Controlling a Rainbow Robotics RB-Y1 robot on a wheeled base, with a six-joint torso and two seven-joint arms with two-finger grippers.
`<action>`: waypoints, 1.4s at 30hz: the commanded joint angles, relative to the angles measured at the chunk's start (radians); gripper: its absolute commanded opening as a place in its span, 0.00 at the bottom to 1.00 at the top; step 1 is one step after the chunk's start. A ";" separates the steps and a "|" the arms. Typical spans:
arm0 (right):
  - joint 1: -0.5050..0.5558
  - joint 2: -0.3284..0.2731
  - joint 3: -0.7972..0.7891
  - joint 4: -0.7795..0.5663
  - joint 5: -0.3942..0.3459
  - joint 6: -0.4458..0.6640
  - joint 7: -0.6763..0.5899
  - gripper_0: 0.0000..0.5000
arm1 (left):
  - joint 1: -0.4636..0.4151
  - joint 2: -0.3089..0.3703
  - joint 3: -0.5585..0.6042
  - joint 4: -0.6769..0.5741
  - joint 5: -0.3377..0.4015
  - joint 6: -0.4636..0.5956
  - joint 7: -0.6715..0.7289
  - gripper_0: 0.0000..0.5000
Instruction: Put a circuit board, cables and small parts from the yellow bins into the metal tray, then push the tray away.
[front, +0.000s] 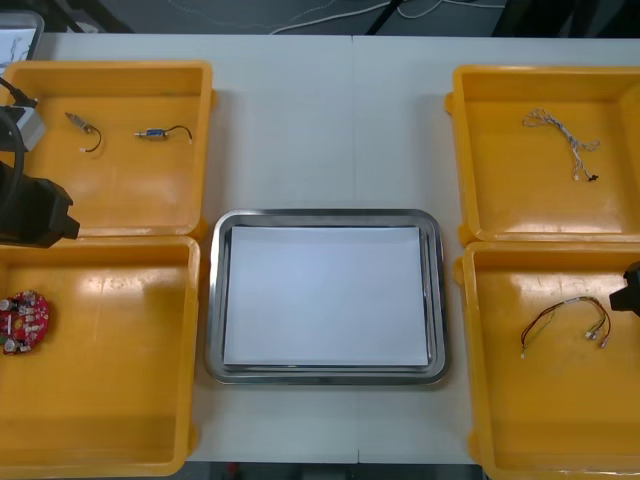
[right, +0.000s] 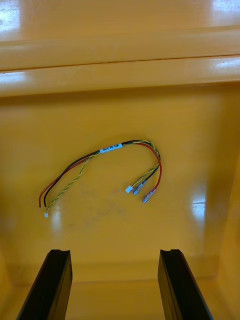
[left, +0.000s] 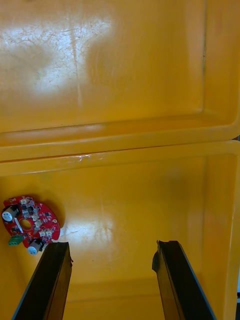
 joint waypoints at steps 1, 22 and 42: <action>0.015 0.008 -0.034 -0.029 -0.008 -0.005 -0.027 1.00 | 0.020 0.043 0.032 -0.030 -0.009 0.006 0.020 1.00; 0.015 0.008 -0.034 -0.029 -0.008 -0.005 -0.027 1.00 | 0.020 0.043 0.032 -0.030 -0.009 0.006 0.020 1.00; 0.015 0.008 -0.034 -0.029 -0.008 -0.005 -0.027 1.00 | 0.020 0.043 0.032 -0.030 -0.009 0.006 0.020 1.00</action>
